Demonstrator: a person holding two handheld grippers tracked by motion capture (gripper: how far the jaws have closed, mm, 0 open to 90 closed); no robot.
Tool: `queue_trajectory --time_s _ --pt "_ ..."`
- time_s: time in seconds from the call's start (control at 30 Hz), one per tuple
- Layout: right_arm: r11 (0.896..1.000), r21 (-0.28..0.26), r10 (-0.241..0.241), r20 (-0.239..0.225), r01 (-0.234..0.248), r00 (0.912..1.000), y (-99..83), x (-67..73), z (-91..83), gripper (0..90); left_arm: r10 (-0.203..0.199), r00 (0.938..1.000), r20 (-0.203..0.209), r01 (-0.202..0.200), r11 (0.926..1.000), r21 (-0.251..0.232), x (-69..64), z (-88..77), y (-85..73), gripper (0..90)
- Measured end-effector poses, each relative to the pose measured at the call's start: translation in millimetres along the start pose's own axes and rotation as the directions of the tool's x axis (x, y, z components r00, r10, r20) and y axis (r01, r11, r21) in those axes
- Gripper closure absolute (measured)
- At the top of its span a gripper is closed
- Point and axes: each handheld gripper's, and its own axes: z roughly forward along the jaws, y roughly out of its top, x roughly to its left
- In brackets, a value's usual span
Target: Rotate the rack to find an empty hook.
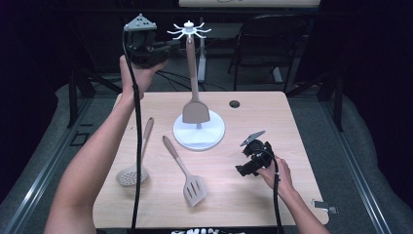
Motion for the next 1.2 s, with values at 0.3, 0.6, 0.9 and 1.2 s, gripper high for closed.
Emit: queue_trajectory --time_s 0.3,0.6,0.9,1.2 --pt "1.0 -0.005 0.004 0.002 -0.004 1.0 -0.5 -0.7 0.2 6.4 -0.008 0.9992 -0.04 0.009 0.9998 0.016 2.9 7.5 7.7 88.7" --pt "1.0 -0.007 0.007 -0.003 -0.007 1.0 -0.7 -0.7 0.5 6.5 -0.034 0.9971 -0.068 0.035 0.9993 0.016 11.2 9.0 6.4 88.9" --pt "1.0 -0.003 0.005 0.004 -0.005 1.0 -0.2 0.0 0.8 6.6 -0.049 0.9952 -0.084 0.05 0.9987 0.012 16.8 10.3 5.4 89.2" --pt "1.0 -0.006 0.004 -0.004 -0.004 1.0 -0.1 0.2 1.2 6.6 -0.041 0.9951 -0.09 0.043 0.9989 0.021 16.9 11.1 6.4 89.2"
